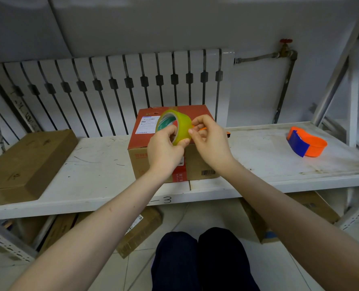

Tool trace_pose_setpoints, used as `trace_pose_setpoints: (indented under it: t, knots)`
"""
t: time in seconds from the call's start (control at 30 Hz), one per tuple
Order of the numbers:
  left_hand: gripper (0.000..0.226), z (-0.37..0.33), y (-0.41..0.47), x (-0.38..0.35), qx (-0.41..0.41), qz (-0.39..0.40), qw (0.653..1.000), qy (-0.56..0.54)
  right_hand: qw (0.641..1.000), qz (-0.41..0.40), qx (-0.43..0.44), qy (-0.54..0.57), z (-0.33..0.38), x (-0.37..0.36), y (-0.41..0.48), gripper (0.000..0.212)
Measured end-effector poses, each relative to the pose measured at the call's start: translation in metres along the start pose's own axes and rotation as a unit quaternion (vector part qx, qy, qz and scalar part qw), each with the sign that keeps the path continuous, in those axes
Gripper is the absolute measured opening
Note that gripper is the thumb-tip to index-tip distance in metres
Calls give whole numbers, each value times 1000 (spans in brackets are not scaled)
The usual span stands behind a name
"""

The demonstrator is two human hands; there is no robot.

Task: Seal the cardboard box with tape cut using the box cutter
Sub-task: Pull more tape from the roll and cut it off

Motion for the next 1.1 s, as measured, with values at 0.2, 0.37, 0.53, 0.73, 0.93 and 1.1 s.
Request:
trace_pose_setpoints:
  t: [0.2, 0.37, 0.53, 0.73, 0.93, 1.1]
  knots:
    - [16, 5, -2, -1, 7, -7, 999, 31, 1000, 10, -19, 12, -5, 0, 5, 4]
    - [13, 5, 1, 0, 13, 24, 999, 28, 997, 29, -37, 62, -11, 5, 8, 7]
    - [22, 6, 1, 0, 9, 25, 999, 23, 997, -5, -53, 54, -10, 12, 10, 3]
    - [29, 9, 4, -2, 22, 30, 999, 30, 976, 3, -44, -211, 4, 7, 9, 14]
    - [23, 12, 8, 1, 22, 51, 998, 26, 969, 151, -77, -177, 12, 10, 17, 16]
    - [16, 15, 18, 8, 39, 63, 997, -11, 959, 224, -25, -172, 25, 8, 12, 15]
Point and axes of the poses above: each hand's wrist, its own y-axis towards the middle knuckle, its own x-axis out of the back of the hand, z = x × y, the point moved 3 cm from there along y, towards the middle knuckle, and after that the axes turned 12 degrees about z, right-handed, at the moved point
